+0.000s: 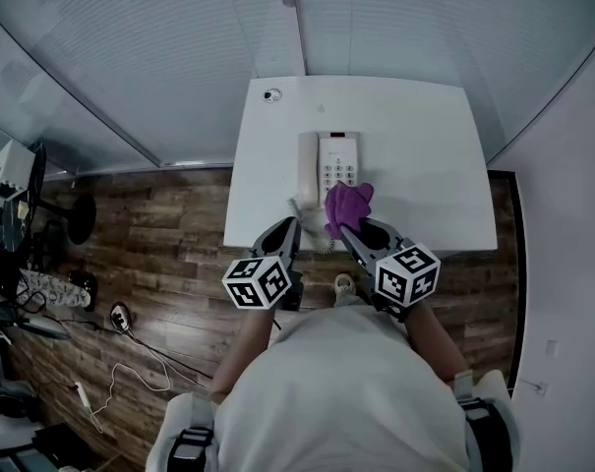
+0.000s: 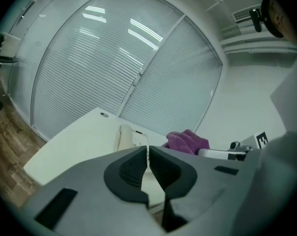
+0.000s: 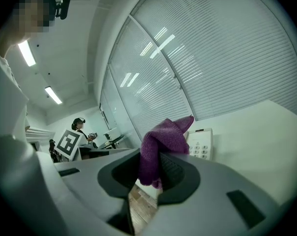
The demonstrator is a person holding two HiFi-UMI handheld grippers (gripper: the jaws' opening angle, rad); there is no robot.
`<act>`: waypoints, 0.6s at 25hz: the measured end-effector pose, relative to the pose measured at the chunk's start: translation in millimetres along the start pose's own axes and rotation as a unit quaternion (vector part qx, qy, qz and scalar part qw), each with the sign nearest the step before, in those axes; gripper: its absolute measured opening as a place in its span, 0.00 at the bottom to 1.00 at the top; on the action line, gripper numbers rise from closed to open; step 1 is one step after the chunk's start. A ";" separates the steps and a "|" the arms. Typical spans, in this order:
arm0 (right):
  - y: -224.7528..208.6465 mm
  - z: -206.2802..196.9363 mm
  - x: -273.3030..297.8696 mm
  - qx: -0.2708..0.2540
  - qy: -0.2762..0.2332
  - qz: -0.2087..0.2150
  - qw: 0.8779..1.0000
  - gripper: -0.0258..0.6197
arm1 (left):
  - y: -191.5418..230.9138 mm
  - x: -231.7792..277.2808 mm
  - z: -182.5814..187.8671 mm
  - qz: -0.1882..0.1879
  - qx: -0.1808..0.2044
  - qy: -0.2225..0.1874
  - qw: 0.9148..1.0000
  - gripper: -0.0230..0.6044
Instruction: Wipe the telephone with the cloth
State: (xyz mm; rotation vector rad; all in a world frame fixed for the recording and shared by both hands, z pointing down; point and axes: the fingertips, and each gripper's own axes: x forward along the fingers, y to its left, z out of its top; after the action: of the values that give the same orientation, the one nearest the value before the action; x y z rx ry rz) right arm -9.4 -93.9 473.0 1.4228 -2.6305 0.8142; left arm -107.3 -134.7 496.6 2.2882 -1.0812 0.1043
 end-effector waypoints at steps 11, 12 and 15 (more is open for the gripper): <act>60.7 -38.5 -25.2 -0.006 0.013 -0.001 1.000 0.19 | -14.2 -67.2 -41.7 -0.021 -0.009 0.035 0.999 0.09; 65.9 -41.5 -27.4 -0.008 0.014 -0.001 1.000 0.19 | -15.5 -73.2 -44.5 -0.021 -0.009 0.036 0.999 0.09; 78.8 -48.4 -32.9 -0.013 0.016 0.002 1.000 0.19 | -17.9 -88.4 -52.1 -0.020 -0.009 0.036 0.999 0.09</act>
State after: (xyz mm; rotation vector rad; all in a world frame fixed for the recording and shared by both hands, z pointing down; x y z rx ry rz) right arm -62.6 -11.4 472.1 1.3884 -2.6115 0.7930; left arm -143.9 -37.4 503.0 2.2716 -0.9949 0.1592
